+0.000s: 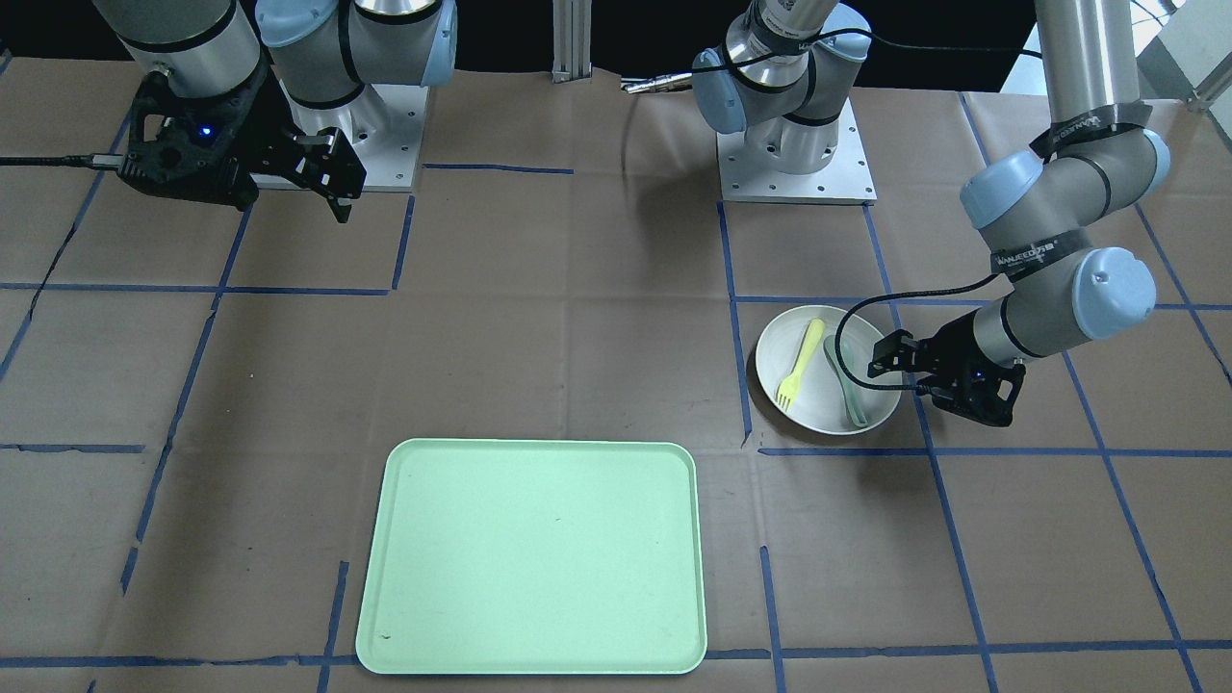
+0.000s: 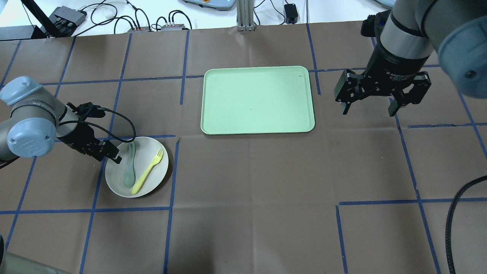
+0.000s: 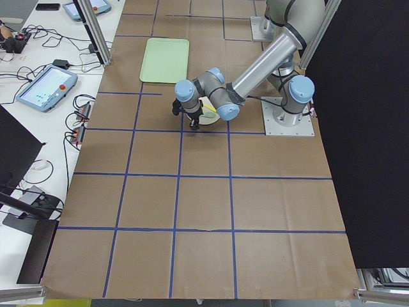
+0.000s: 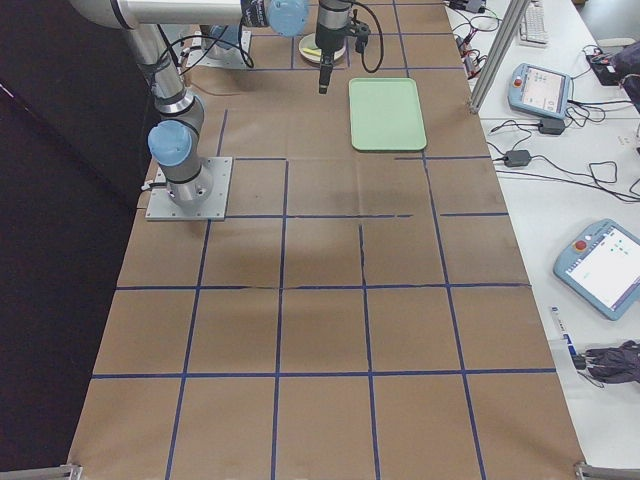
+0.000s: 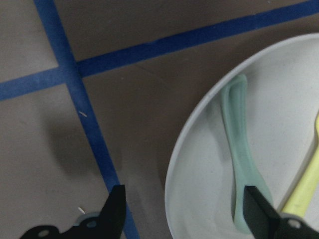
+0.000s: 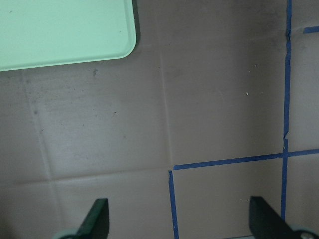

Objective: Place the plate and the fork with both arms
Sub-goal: 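Close the left gripper on the white plate's rim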

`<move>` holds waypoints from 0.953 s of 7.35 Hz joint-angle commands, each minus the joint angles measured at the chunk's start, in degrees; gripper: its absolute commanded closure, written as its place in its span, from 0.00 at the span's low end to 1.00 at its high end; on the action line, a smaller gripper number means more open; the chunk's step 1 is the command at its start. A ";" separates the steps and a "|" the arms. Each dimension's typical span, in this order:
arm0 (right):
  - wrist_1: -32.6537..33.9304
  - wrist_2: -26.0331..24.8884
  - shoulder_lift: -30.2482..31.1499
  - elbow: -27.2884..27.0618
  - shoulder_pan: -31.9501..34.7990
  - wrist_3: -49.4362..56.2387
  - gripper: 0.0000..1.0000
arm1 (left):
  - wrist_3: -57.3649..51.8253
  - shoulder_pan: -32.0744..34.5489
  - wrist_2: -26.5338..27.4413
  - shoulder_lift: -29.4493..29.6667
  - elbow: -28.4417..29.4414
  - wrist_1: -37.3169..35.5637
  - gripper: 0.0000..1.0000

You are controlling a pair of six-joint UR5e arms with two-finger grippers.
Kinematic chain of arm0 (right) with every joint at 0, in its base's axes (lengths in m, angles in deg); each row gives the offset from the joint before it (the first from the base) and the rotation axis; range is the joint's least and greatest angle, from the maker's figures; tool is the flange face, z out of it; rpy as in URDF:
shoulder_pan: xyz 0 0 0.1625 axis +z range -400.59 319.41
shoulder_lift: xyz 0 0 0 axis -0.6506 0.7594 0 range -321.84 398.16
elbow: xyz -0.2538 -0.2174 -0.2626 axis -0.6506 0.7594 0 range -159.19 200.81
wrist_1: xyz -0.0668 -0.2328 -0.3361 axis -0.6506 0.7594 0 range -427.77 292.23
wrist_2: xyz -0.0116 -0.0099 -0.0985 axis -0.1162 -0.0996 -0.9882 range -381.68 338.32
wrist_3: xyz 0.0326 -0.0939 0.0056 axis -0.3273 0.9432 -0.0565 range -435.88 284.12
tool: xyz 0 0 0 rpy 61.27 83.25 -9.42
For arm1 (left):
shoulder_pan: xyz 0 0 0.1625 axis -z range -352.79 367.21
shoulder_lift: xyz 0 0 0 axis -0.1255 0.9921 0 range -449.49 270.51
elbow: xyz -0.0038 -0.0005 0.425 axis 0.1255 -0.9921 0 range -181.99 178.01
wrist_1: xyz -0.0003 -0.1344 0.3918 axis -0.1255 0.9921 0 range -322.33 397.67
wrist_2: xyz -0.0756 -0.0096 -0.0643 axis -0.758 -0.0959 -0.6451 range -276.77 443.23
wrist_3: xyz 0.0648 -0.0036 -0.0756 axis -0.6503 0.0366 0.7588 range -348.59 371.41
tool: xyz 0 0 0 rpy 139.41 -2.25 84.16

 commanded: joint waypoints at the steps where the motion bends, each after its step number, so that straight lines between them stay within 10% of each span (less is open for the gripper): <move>1: 0.00 0.00 0.00 0.00 0.00 0.00 0.00 | 0.07 -0.09 0.07 0.72 -0.09 -0.15 0.43; 7: 0.00 0.00 0.00 0.00 0.00 0.00 0.00 | 0.42 -0.09 -0.01 0.81 -0.09 -0.14 0.82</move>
